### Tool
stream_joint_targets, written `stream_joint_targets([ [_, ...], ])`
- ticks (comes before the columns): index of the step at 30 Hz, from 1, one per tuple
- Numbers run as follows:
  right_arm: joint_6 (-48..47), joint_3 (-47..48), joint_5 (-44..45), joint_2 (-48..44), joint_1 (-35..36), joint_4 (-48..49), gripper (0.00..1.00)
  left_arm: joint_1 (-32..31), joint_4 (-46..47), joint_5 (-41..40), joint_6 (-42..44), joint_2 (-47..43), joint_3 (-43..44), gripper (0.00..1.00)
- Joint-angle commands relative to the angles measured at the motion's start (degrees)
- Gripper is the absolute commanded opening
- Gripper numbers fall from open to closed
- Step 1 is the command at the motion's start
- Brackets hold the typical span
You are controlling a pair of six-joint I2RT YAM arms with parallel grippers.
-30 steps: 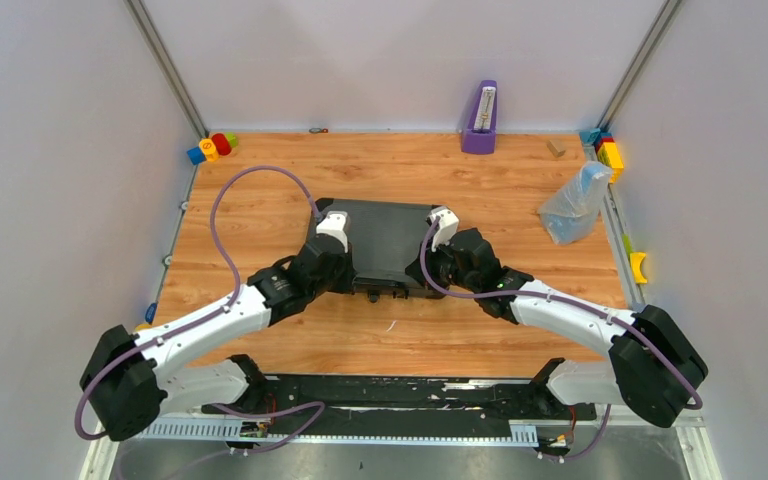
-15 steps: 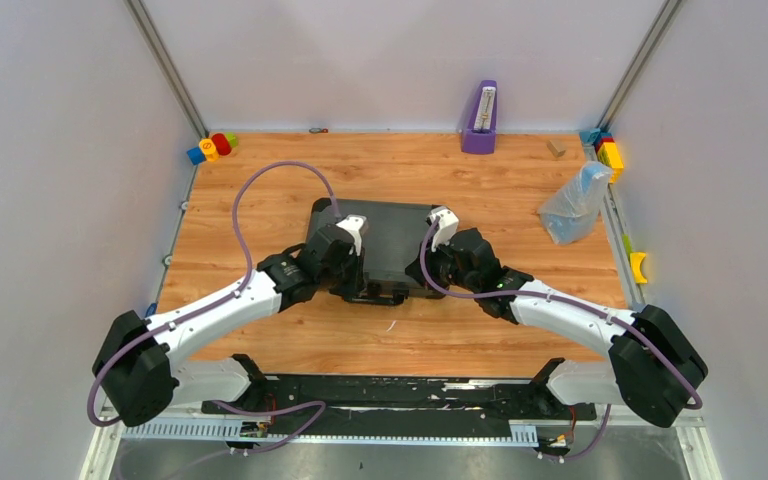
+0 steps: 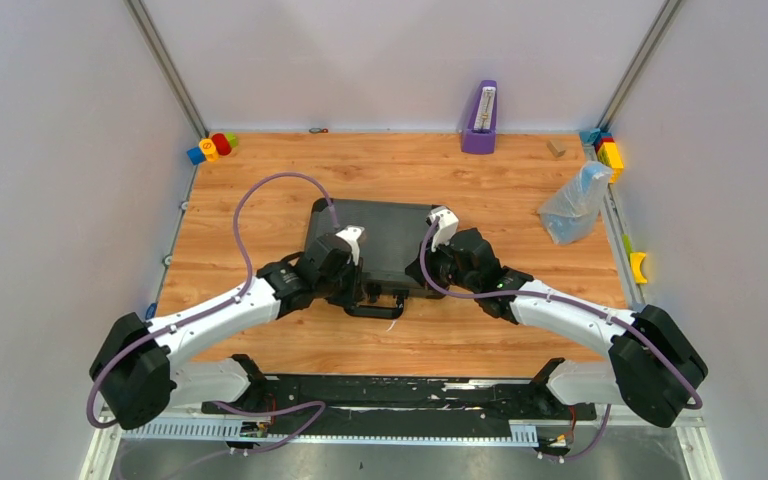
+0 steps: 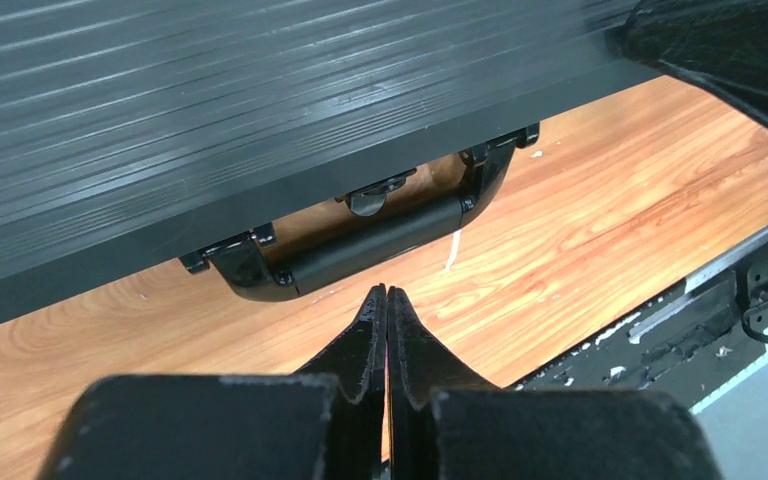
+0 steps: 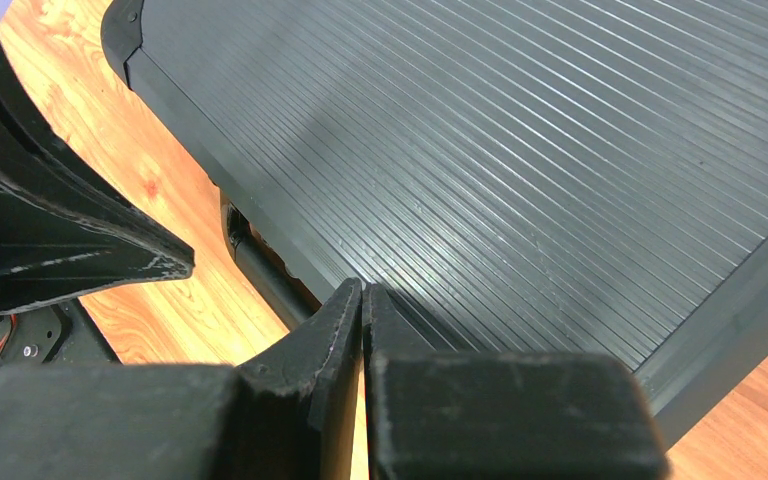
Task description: Pack up texas hold em set
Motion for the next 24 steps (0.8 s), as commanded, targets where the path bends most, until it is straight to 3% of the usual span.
stream_joint_targets([
  [1, -0.9, -0.3, -0.5, 0.7, 0.4, -1.9, 0.06, -2.9, 8.4, -2.9, -2.8, 1.3, -1.5, 0.00],
  [5, -0.7, -1.0, 0.9, -0.6, 0.3, -1.7, 0.05, -6.5, 12.3, -12.1, -4.8, 1.7, -3.6, 0.00],
  [12, -0.5, -1.3, 0.9, -0.9, 0.4, -1.4, 0.04, -6.8, 17.8, -16.6, -6.1, 2.5, -8.5, 0.00],
  [24, -0.6, -1.4, 1.5, -1.1, 0.4, -1.4, 0.03, -6.7, 24.8, -14.1, -3.4, 13.0, -8.1, 0.00],
])
